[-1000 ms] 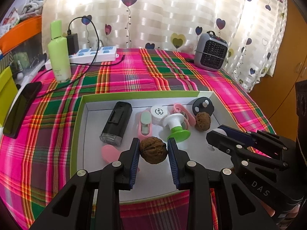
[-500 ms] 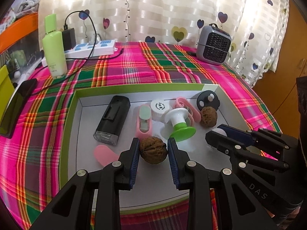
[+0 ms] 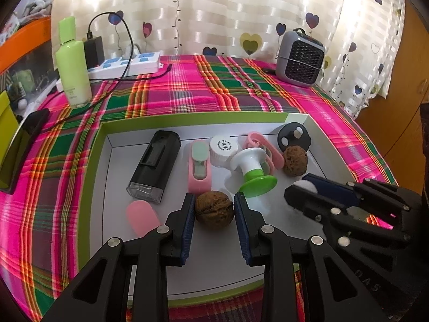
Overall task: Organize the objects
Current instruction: 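Lift and carry the walnut and white piece over the box with both tools, then lower into the box and open the right tool releasing the white piece while the left releases the walnut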
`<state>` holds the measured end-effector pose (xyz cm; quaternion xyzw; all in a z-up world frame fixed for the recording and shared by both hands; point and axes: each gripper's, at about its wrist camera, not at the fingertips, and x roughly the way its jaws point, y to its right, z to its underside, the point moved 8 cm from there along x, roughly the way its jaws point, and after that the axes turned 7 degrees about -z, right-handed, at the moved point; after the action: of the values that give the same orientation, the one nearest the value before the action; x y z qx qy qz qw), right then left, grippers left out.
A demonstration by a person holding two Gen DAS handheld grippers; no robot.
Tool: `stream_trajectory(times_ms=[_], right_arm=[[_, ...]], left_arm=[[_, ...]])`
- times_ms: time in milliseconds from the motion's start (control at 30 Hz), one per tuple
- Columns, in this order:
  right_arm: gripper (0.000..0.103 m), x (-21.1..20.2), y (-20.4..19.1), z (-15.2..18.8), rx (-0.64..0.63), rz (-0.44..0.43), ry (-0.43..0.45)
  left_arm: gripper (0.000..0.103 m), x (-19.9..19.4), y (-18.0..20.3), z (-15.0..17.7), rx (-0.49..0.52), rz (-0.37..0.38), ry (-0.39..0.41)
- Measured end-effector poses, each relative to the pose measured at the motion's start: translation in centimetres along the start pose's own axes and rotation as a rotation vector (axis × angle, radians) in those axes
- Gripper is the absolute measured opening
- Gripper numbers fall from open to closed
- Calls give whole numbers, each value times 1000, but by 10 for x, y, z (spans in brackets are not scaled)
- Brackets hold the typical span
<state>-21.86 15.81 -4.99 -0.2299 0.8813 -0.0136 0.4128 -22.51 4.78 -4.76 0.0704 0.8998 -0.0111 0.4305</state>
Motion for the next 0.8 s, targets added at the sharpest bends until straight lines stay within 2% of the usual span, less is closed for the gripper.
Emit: stream_trajectory(times_ms=[800], right_arm=[[23,6,-3,2,-31,15,-20]], left_arm=[[28,2,-2,0,-2,-11,-5]])
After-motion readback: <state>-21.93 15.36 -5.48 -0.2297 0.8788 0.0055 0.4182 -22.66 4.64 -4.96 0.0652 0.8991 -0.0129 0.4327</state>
